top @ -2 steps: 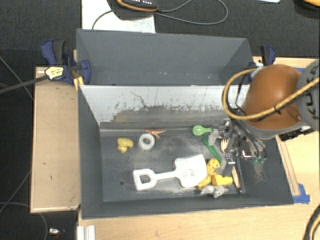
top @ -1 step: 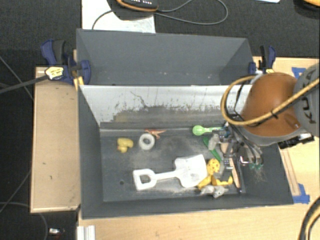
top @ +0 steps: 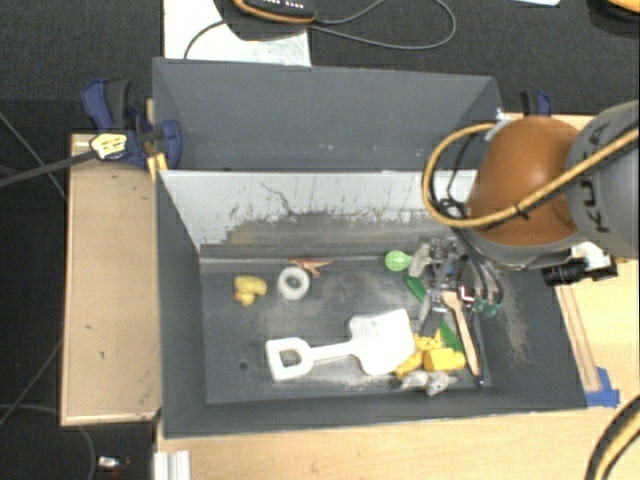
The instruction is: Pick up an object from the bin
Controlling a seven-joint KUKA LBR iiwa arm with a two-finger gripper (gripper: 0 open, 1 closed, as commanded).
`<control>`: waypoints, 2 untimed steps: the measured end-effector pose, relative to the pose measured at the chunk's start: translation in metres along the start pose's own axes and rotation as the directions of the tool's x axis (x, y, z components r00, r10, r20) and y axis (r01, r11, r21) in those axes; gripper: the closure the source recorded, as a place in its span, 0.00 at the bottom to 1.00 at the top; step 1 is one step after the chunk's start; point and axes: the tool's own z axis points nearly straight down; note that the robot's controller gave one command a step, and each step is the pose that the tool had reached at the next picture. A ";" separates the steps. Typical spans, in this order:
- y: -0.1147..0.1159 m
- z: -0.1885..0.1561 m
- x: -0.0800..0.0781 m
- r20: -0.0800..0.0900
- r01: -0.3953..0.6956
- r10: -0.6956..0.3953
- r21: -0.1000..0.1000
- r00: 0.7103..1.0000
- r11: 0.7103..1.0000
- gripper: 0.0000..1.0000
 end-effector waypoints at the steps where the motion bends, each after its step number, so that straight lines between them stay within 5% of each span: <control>1: -0.019 0.039 0.037 -0.006 -0.103 0.103 0.002 0.995 0.995 0.00; 2: 0.036 0.062 0.029 0.000 -0.106 0.106 0.000 0.994 0.994 0.00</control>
Offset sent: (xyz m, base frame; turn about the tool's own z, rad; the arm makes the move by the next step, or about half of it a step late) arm 0.0345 0.1639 -0.0990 0.0671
